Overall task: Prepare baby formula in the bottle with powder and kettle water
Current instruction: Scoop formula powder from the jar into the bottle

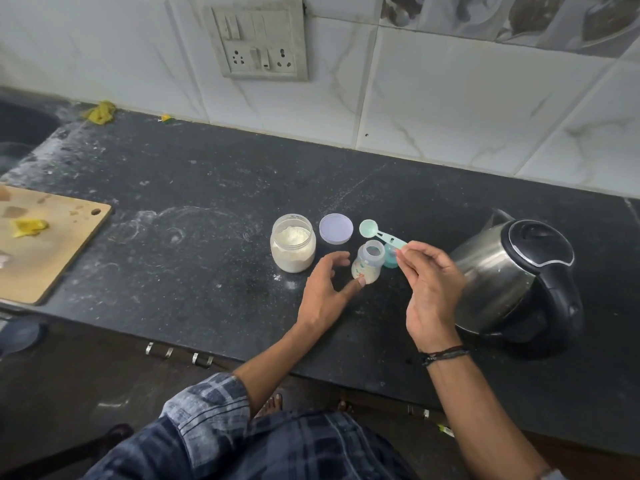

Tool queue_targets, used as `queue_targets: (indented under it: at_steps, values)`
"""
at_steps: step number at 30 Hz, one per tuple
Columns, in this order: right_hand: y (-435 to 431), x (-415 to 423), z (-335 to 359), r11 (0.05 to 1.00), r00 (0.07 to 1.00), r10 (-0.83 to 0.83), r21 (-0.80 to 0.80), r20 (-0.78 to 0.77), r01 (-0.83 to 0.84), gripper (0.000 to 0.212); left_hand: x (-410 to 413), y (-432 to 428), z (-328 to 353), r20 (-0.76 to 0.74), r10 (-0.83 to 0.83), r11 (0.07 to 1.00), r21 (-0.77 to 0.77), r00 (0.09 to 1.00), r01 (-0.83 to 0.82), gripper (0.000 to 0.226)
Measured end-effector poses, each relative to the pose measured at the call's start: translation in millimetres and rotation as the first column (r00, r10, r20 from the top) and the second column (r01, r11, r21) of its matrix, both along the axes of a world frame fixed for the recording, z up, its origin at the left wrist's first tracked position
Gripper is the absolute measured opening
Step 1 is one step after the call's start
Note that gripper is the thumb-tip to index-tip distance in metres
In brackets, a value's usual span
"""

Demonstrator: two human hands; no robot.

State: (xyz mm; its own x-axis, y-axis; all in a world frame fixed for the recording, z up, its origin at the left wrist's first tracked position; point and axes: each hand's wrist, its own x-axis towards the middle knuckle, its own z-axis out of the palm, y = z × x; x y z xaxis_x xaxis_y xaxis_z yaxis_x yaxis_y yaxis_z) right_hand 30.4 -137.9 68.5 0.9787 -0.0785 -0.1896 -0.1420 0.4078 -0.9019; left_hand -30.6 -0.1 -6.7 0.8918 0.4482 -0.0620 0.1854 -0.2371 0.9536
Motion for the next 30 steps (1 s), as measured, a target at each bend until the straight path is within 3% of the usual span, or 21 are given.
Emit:
queue_targets:
  at_steps: [5, 10, 18, 24, 26, 30]
  values:
    - [24, 8, 10, 0.977, 0.989, 0.127, -0.18, 0.078, -0.111, 0.019, -25, 7, 17, 0.089, 0.11, 0.994, -0.04, 0.99, -0.107, 0.021]
    - [64, 19, 17, 0.87, 0.938, 0.312, -0.441, 0.148, -0.22, 0.016, -38, 22, 19, 0.137, 0.3, 0.954, -0.034, 0.944, -0.298, 0.017]
    - [115, 29, 2, 0.51, 0.773, 0.6, -0.843, 0.207, -0.171, 0.013, -49, 54, 10, 0.087, 0.473, 0.881, -0.044, 0.877, -0.471, 0.02]
    - [130, 31, -7, 0.282, 0.642, 0.741, -0.959, 0.198, -0.03, 0.01, -53, 61, 7, 0.063, 0.47, 0.883, -0.043, 0.881, -0.468, 0.024]
    - [133, 32, -8, 0.27, 0.639, 0.75, -0.961, 0.174, -0.055, 0.01, -53, 62, 7, 0.064, 0.465, 0.885, -0.045, 0.883, -0.463, 0.024]
    - [127, 34, -4, 0.384, 0.683, 0.686, -0.922, 0.25, -0.047, 0.007, -51, 63, 6, 0.078, 0.458, 0.889, -0.039, 0.886, -0.456, 0.022]
